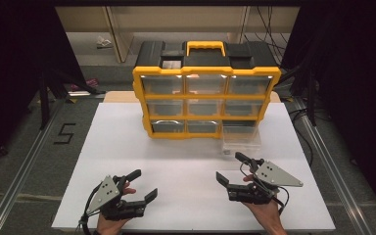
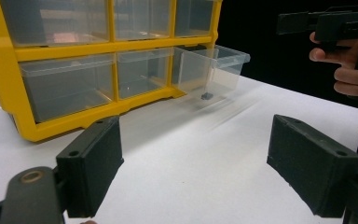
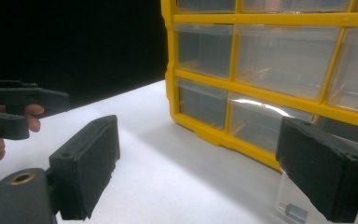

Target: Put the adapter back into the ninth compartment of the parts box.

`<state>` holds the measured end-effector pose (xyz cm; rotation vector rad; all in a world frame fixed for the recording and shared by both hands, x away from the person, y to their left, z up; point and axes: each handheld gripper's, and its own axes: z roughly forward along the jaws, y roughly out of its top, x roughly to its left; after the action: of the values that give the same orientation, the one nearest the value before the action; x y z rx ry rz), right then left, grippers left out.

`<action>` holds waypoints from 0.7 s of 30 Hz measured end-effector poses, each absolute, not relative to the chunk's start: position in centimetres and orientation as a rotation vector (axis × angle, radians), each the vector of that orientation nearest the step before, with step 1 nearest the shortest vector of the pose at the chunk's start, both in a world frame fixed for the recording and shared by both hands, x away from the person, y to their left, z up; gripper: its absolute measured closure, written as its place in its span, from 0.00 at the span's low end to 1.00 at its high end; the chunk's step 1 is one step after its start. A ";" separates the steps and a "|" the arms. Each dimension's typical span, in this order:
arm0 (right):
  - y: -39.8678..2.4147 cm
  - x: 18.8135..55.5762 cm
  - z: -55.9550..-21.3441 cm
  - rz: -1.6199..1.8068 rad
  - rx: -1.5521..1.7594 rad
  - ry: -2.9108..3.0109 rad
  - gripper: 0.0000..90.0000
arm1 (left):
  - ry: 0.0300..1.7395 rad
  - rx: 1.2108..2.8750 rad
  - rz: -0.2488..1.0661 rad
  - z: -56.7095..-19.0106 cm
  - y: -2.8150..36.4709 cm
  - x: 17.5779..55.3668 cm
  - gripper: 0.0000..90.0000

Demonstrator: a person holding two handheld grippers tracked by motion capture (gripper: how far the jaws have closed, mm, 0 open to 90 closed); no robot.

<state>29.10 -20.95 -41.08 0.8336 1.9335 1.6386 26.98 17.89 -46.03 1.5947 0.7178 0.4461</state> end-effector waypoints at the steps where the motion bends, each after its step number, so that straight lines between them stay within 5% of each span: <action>1: -21.0 29.0 -41.1 1.640 0.836 1.932 0.16 | 0.717 1.595 0.445 -46.0 17.9 27.0 0.19; 21: -22.3 28.3 -42.2 1.630 0.881 1.907 0.16 | 0.713 1.598 0.443 -46.1 17.8 26.9 0.19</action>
<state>28.25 -22.28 -42.17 0.8805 1.9072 1.6304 26.95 17.82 -46.07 1.5982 0.7128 0.4429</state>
